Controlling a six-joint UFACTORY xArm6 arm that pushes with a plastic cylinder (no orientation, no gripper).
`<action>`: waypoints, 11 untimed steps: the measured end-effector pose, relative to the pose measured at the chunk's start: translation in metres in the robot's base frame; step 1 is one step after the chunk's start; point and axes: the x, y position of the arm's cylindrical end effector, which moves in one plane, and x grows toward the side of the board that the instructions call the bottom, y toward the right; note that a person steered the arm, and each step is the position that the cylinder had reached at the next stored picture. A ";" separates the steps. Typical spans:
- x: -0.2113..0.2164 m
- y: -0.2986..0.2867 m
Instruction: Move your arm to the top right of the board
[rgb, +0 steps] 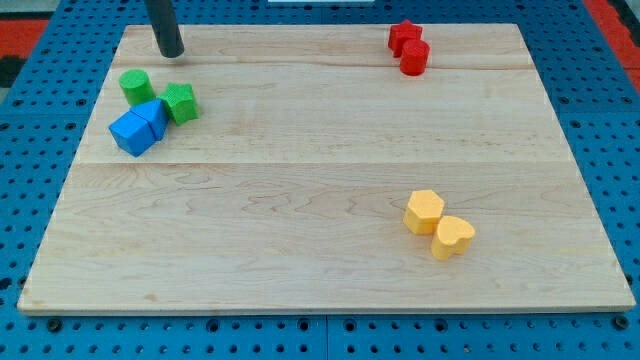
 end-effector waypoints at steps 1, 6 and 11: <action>-0.007 0.010; 0.042 0.282; -0.029 0.354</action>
